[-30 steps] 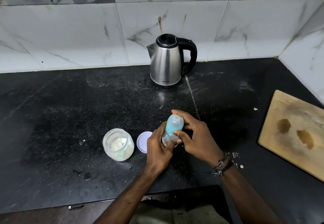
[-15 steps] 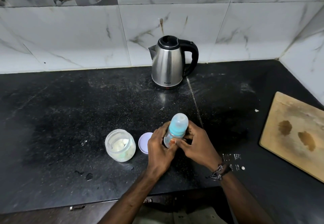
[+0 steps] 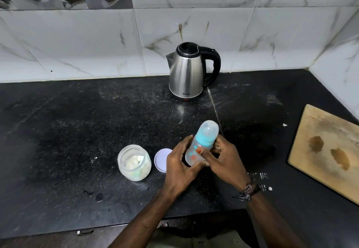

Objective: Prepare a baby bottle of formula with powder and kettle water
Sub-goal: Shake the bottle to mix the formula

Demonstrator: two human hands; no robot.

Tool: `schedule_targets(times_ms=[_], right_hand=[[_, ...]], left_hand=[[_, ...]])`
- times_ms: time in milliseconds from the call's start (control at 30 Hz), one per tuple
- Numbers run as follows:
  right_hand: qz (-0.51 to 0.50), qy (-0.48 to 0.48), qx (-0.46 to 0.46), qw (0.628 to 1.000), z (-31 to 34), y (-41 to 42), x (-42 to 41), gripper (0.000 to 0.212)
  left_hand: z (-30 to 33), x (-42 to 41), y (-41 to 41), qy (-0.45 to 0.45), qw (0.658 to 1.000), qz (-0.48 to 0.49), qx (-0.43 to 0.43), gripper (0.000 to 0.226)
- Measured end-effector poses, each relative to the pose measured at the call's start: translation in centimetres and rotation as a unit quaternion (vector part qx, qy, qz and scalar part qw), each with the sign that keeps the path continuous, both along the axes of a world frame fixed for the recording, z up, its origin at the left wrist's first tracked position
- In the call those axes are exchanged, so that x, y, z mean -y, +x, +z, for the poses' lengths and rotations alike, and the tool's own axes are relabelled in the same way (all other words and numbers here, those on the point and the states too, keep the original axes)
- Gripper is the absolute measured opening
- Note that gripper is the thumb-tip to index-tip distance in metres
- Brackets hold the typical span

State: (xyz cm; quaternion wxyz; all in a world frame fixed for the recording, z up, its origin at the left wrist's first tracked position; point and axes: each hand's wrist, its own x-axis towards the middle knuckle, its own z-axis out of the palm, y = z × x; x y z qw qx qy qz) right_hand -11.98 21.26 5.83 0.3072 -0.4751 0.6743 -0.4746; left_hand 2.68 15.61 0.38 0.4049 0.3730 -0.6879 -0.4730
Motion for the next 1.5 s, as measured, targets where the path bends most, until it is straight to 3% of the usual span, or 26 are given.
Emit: schedule_targets(times_ms=[67, 167, 233, 367, 433, 500, 533, 600, 667, 700, 800, 833, 900, 967, 1000, 1067, 1133, 1167, 1267, 1400, 1500], right_hand=[[-0.041, -0.032, 0.059, 0.997, 0.7, -0.1, 0.0, 0.043], [-0.086, -0.076, 0.169, 0.979, 1.8, -0.6, 0.3, 0.058], [-0.095, -0.091, 0.271, 0.953, 2.6, -1.2, 0.6, 0.066], [-0.070, -0.078, 0.504, 0.858, 4.1, -1.2, 0.3, 0.044], [-0.026, -0.053, 0.469, 0.881, 3.6, -0.6, 0.0, 0.045], [-0.006, -0.034, 0.367, 0.929, 3.0, 0.2, -0.3, 0.065], [-0.011, -0.044, 0.351, 0.935, 3.0, 0.2, -0.2, 0.070], [-0.030, -0.085, 0.404, 0.910, 3.5, -0.2, -0.1, 0.059], [-0.068, -0.120, 0.490, 0.860, 4.1, -0.9, 0.1, 0.043], [-0.070, -0.125, 0.489, 0.860, 4.1, -1.1, 0.1, 0.042], [-0.047, -0.072, 0.350, 0.933, 3.5, -1.1, 0.0, 0.064], [-0.046, -0.064, 0.330, 0.941, 3.5, -1.0, -0.1, 0.069], [-0.058, -0.082, 0.374, 0.922, 3.5, -1.2, -0.2, 0.058], [-0.086, -0.102, 0.475, 0.870, 3.6, -1.3, -0.2, 0.048], [-0.082, -0.103, 0.472, 0.872, 3.4, -1.4, -0.1, 0.052], [-0.055, -0.072, 0.371, 0.924, 3.0, -1.4, 0.1, 0.070], [-0.022, -0.061, 0.324, 0.944, 3.3, -1.0, 0.1, 0.072], [-0.023, -0.070, 0.341, 0.937, 3.2, -1.0, 0.0, 0.068], [-0.048, -0.108, 0.487, 0.865, 3.4, -0.7, 0.3, 0.058], [-0.017, -0.065, 0.345, 0.936, 3.6, -0.3, 0.4, 0.078], [-0.021, -0.088, 0.445, 0.891, 3.5, -0.1, 0.2, 0.067]], left_hand=[[-0.3, 0.0, 0.1, 0.005, 1.000, -0.005, 0.012, 0.094], [-1.2, 0.2, 0.1, 0.008, 0.999, -0.037, 0.027, 0.091], [-1.8, 0.3, 0.1, 0.009, 0.997, -0.049, 0.053, 0.081], [-2.9, 0.1, -0.7, 0.021, 0.994, -0.064, 0.083, 0.040], [-3.5, 0.1, -1.1, 0.020, 0.992, -0.068, 0.101, 0.022], [-4.5, 0.0, -1.3, 0.006, 0.991, -0.069, 0.116, 0.021], [-5.0, -0.1, -1.4, -0.006, 0.990, -0.072, 0.121, 0.021], [-5.4, -0.1, -1.4, -0.030, 0.988, -0.069, 0.133, 0.018], [-5.5, -0.1, -1.5, -0.048, 0.988, -0.067, 0.130, 0.017], [-5.5, -0.1, -1.5, -0.057, 0.988, -0.063, 0.130, 0.016], [-6.0, 0.0, -1.5, -0.069, 0.988, -0.042, 0.134, 0.012], [-6.1, 0.0, -1.5, -0.069, 0.988, -0.039, 0.132, 0.011], [-6.1, 0.1, -1.5, -0.081, 0.988, -0.041, 0.124, 0.011], [-6.2, 0.2, -1.6, -0.092, 0.988, -0.044, 0.118, 0.012], [-6.3, 0.2, -1.5, -0.092, 0.988, -0.043, 0.116, 0.013], [-6.7, 0.1, -1.5, -0.081, 0.989, -0.036, 0.122, 0.015], [-7.0, 0.2, -1.4, -0.073, 0.989, -0.032, 0.123, 0.018], [-6.9, 0.2, -1.4, -0.080, 0.989, -0.035, 0.121, 0.016], [-6.4, 0.1, -1.6, -0.099, 0.987, -0.043, 0.117, 0.014], [-7.0, 0.1, -1.4, -0.079, 0.989, -0.031, 0.121, 0.013], [-6.5, 0.1, -1.5, -0.099, 0.988, -0.034, 0.110, 0.013]])
